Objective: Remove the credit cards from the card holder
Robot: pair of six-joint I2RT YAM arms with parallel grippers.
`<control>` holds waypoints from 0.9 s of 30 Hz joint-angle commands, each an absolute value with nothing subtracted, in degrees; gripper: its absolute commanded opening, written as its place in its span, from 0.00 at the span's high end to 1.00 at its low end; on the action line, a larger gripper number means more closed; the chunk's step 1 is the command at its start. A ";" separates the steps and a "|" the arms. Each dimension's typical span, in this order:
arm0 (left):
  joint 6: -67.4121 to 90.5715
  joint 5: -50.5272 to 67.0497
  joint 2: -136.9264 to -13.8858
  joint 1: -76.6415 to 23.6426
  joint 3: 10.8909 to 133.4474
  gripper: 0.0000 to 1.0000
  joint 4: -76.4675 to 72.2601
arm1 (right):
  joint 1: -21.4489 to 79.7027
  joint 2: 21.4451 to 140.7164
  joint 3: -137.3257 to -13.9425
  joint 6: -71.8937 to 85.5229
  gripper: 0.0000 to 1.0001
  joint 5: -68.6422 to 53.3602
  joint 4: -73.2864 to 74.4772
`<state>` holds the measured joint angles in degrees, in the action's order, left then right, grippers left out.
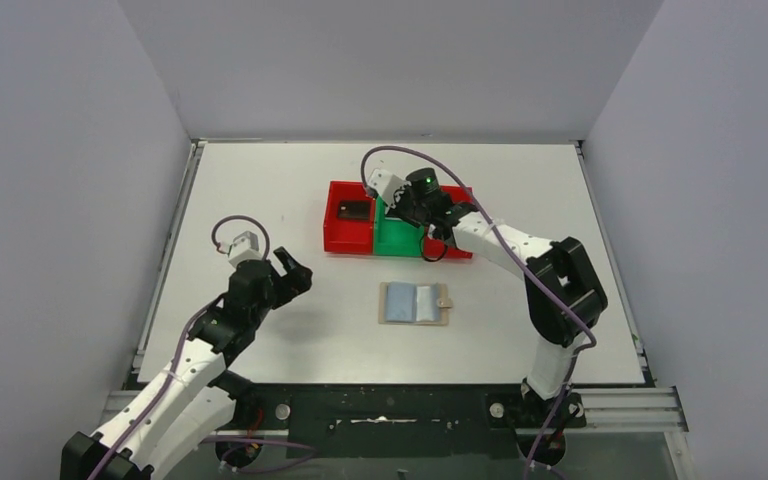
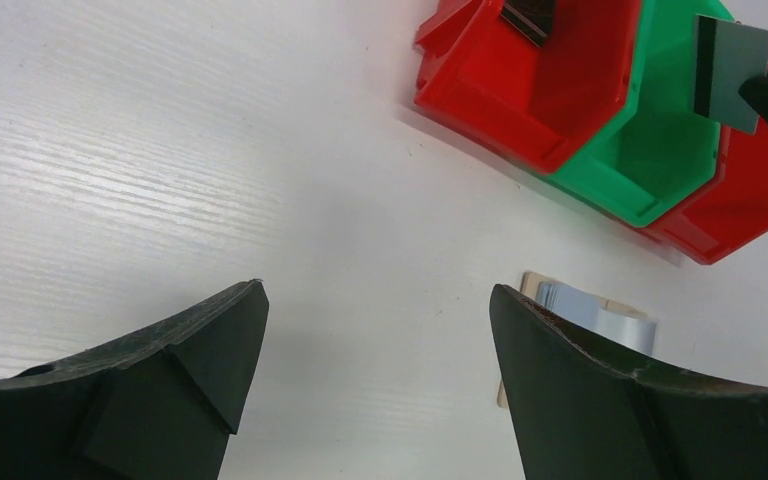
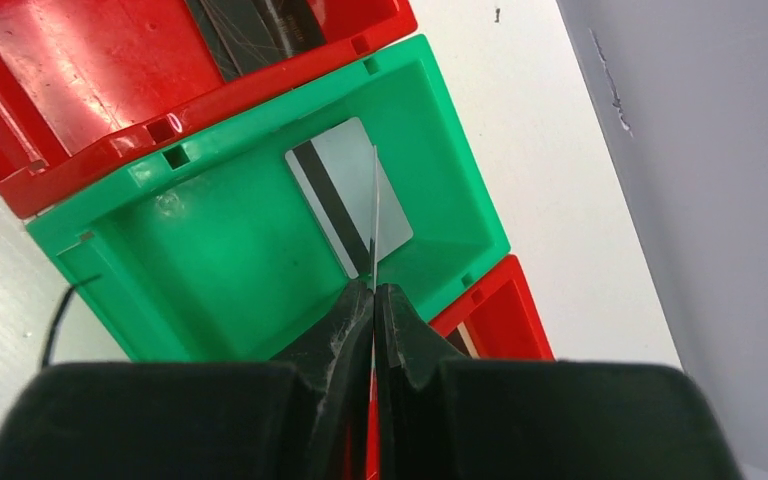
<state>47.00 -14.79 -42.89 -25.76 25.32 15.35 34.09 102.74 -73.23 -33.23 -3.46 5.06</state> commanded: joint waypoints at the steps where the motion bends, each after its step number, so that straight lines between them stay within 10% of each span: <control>1: 45.62 -15.85 -41.00 -25.40 27.42 0.17 15.62 | 33.76 106.04 -77.30 -39.21 1.00 -1.44 6.69; 27: 44.09 -17.35 -38.62 -24.96 27.69 0.17 18.18 | 31.79 114.44 -80.32 -57.46 1.00 -2.74 3.20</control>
<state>44.75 -16.32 -39.38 -25.39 25.34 18.76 32.91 113.62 -78.87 -53.80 -2.24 6.33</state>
